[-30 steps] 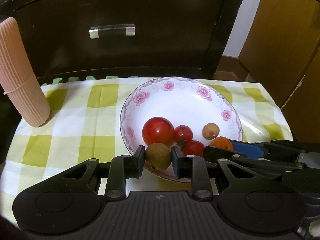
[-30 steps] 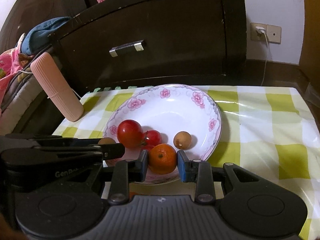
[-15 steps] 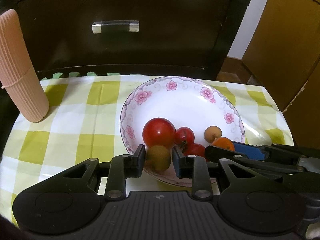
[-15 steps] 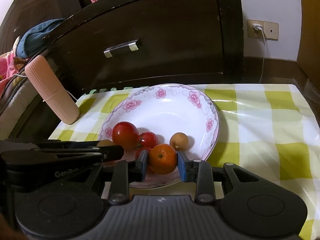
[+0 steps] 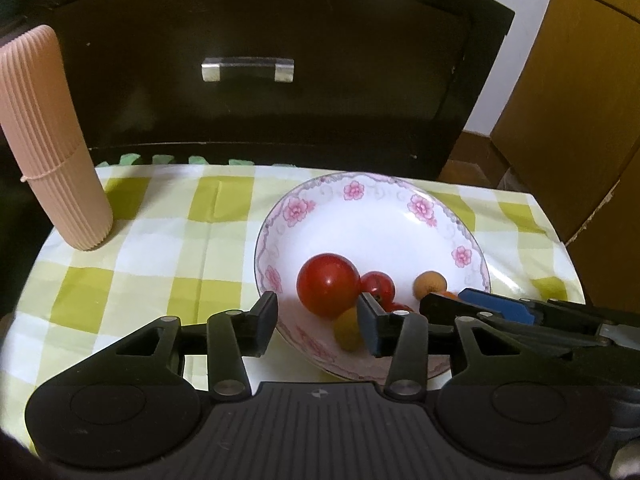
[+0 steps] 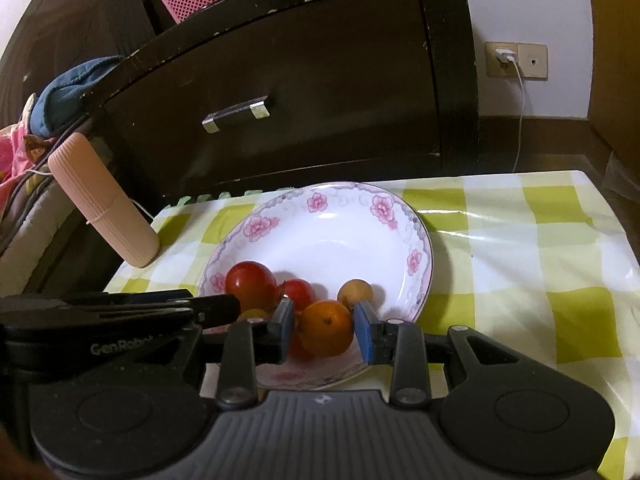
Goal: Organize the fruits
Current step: 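Open the left tool to drop the brown fruit while the right tool releases the tangerine, then withdraw both tools from the plate toward the remaining fruits, then grasp the orange-red tomato with the left tool while the right tool grasps a brown fruit, then hold both fruits and lift them off the cloth with both tools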
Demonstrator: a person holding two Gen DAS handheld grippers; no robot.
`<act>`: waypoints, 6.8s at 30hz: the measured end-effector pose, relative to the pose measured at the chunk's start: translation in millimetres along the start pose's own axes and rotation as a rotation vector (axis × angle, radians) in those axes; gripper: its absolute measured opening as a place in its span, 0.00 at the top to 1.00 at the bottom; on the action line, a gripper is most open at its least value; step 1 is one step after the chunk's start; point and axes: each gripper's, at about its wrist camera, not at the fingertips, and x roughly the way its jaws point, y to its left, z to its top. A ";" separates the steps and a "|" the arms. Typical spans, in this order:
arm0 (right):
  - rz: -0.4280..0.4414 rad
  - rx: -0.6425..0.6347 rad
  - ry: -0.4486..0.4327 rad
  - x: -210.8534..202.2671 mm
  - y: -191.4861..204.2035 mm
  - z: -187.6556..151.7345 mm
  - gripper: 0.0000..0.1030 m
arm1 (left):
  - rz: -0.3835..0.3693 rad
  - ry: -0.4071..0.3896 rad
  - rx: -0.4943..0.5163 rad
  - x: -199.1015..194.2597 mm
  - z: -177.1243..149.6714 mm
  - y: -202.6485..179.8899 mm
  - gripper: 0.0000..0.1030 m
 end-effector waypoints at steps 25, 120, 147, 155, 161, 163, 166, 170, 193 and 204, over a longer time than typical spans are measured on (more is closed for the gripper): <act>-0.018 0.003 -0.076 -41.2 3.4 2.5 0.67 | -0.016 -0.072 0.026 -34.6 -1.6 -9.1 0.31; -0.015 -0.141 0.183 -39.3 17.7 -85.2 0.68 | -0.025 0.125 0.249 -39.9 -94.4 -21.1 0.59; -0.070 -0.170 0.183 -39.5 23.5 -86.7 0.66 | 0.015 0.135 0.230 -26.6 -95.4 -13.6 0.46; -0.056 -0.185 0.187 -39.9 25.1 -88.0 0.74 | 0.001 0.131 0.244 -28.2 -95.6 -19.9 0.60; -0.056 -0.181 0.188 -40.1 25.7 -87.8 0.74 | -0.014 0.134 0.243 -29.1 -94.7 -22.4 0.60; -0.055 -0.184 0.187 -39.6 25.7 -87.6 0.74 | -0.016 0.134 0.249 -29.9 -94.8 -23.9 0.60; -0.056 -0.186 0.186 -39.0 26.4 -87.3 0.74 | -0.013 0.133 0.252 -30.1 -94.3 -24.2 0.60; -0.059 -0.185 0.189 -38.1 27.0 -87.5 0.74 | -0.009 0.135 0.254 -30.2 -94.5 -23.8 0.60; -0.062 -0.166 0.173 -40.8 27.7 -80.6 0.74 | 0.003 0.121 0.244 -33.7 -89.0 -22.6 0.61; -0.061 -0.159 0.164 -41.3 28.5 -77.7 0.74 | 0.013 0.114 0.243 -35.5 -84.9 -23.6 0.61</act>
